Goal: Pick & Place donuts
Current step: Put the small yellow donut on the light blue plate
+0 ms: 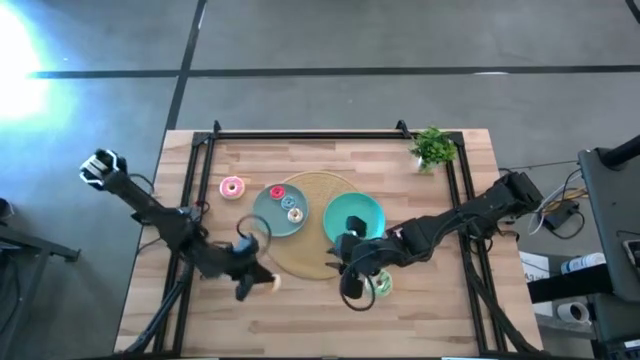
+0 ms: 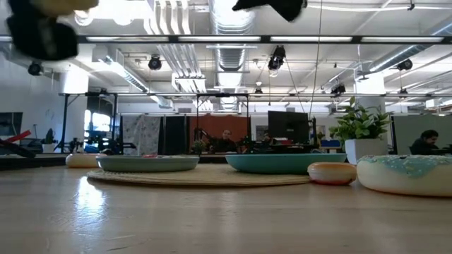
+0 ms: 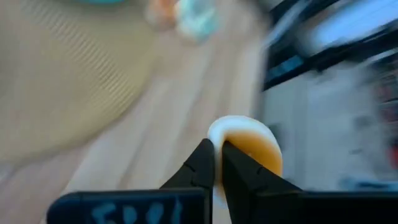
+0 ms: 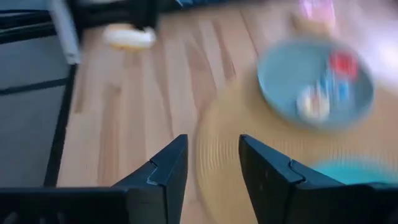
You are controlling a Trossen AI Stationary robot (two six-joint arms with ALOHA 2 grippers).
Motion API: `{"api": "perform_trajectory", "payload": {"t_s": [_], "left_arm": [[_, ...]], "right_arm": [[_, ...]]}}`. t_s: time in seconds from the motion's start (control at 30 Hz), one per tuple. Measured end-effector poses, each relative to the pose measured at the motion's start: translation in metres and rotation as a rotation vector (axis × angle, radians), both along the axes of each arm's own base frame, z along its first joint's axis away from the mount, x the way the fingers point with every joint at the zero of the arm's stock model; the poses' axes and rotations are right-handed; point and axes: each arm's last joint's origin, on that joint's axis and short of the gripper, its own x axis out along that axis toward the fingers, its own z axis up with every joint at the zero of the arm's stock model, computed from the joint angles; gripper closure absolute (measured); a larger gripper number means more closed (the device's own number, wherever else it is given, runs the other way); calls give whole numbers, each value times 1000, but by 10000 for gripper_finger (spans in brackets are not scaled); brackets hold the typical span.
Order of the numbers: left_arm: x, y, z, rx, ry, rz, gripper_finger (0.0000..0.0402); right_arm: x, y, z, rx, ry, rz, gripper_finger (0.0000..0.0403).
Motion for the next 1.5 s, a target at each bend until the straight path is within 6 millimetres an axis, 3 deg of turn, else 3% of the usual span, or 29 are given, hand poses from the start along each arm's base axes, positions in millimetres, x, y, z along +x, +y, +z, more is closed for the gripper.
{"api": "perform_trajectory", "payload": {"t_s": [0.17,0.27,0.5,0.77,0.97,1.23,1.5], "left_arm": [[-2,20,41,-81,-269,-62,401],[2,33,55,-114,-393,-76,401],[26,54,49,-158,-371,-83,402],[45,71,54,-186,-432,-48,402],[63,72,50,-217,-377,-55,401],[86,72,53,-192,-356,-84,401],[90,75,49,-187,-338,-72,402]], "right_arm": [[5,11,26,-301,-129,269,265],[7,11,39,-427,-172,348,257],[13,1,62,-678,-223,436,215],[13,-1,61,-743,-207,469,154],[14,-1,61,-751,-205,476,141],[14,-1,58,-749,-194,481,156],[12,-2,49,-669,-117,452,205]]}}
